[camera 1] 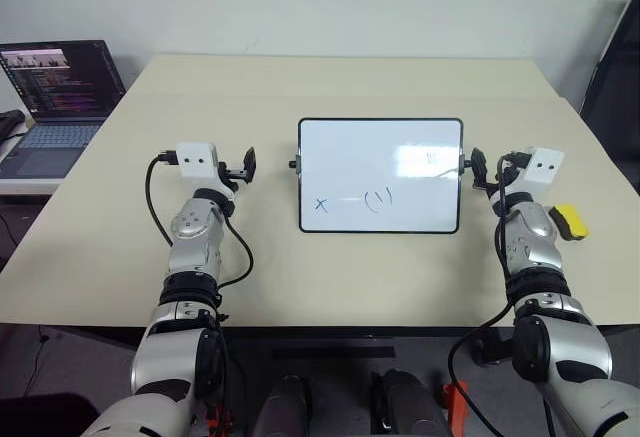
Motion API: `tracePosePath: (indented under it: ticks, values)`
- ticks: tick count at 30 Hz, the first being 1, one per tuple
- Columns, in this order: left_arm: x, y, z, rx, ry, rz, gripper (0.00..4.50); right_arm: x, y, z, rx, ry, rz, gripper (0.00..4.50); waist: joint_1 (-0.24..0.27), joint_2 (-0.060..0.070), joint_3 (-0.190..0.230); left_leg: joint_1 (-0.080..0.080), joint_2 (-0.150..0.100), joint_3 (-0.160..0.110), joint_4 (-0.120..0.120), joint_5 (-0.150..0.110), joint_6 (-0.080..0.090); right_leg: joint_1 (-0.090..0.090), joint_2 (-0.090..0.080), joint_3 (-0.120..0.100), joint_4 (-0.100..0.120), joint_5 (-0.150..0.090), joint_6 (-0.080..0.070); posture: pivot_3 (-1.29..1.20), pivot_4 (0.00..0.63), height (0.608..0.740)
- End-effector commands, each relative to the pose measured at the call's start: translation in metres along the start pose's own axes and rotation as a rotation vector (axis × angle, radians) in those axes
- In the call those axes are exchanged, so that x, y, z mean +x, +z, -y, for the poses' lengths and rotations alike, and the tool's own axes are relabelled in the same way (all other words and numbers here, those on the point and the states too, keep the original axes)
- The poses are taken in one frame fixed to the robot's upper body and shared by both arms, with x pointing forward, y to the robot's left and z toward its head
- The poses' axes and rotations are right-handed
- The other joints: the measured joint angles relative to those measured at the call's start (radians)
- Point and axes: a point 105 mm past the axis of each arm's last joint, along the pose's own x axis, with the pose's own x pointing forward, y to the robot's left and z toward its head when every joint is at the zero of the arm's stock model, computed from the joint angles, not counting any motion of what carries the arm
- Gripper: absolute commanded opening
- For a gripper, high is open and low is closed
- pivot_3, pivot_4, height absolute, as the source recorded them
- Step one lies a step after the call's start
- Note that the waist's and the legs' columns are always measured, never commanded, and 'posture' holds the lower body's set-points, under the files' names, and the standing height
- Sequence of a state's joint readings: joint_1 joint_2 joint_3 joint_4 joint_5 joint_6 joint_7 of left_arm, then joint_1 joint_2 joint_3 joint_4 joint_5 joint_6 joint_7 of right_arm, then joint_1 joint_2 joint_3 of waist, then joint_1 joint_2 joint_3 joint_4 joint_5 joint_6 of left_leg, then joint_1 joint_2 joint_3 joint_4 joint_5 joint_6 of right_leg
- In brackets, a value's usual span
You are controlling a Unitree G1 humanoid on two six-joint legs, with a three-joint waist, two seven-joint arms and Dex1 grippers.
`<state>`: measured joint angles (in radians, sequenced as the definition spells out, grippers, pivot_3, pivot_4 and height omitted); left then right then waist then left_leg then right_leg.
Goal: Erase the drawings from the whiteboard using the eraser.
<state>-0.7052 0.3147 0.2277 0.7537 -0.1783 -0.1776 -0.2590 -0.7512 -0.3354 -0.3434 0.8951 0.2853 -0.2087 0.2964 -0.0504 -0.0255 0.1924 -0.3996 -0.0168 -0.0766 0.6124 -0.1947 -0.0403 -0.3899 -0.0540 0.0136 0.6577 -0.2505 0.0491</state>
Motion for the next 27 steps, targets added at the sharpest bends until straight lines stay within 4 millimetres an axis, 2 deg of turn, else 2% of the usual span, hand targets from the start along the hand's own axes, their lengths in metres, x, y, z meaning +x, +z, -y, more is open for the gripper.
tracePosePath:
  ticks: [1, 6, 20, 23, 27]
  values:
    - [-0.001, -0.001, 0.012, 0.027, -0.058, 0.001, 4.5, -0.007, 0.006, 0.003, -0.015, 0.017, 0.035, 4.47, 0.002, 0.0, 0.0, 0.0, 0.0, 0.0, 0.0, 0.0, 0.0, 0.0, 0.0, 0.0, 0.0, 0.0, 0.0, 0.0, 0.15, 0.74]
    - [-0.008, -0.015, 0.019, 0.006, -0.044, -0.024, 4.5, -0.018, -0.006, 0.012, -0.034, 0.007, -0.004, 4.47, 0.003, 0.0, 0.0, 0.0, 0.0, 0.0, 0.0, 0.0, 0.0, 0.0, 0.0, 0.0, 0.0, 0.0, 0.0, 0.0, 0.15, 0.74]
    - [-0.016, -0.015, 0.03, -0.008, -0.055, -0.01, 4.5, -0.013, 0.015, 0.03, -0.082, -0.007, 0.005, 4.47, 0.004, 0.0, 0.0, 0.0, 0.0, 0.0, 0.0, 0.0, 0.0, 0.0, 0.0, 0.0, 0.0, 0.0, 0.001, 0.0, 0.15, 0.74]
    - [-0.015, 0.007, 0.026, -0.016, -0.101, 0.034, 4.5, -0.013, 0.03, 0.03, -0.105, 0.028, 0.031, 4.47, 0.006, 0.0, 0.0, 0.0, 0.0, 0.0, 0.0, 0.0, 0.0, 0.0, 0.0, 0.0, 0.0, 0.0, 0.0, 0.0, 0.15, 0.74]
    - [-0.017, 0.059, 0.027, -0.026, -0.294, 0.096, 4.5, -0.015, 0.072, 0.034, -0.169, 0.095, 0.053, 4.47, 0.006, 0.0, 0.001, -0.001, 0.0, 0.0, 0.0, 0.0, 0.0, -0.001, 0.0, 0.001, 0.0, 0.0, 0.0, 0.0, 0.15, 0.74]
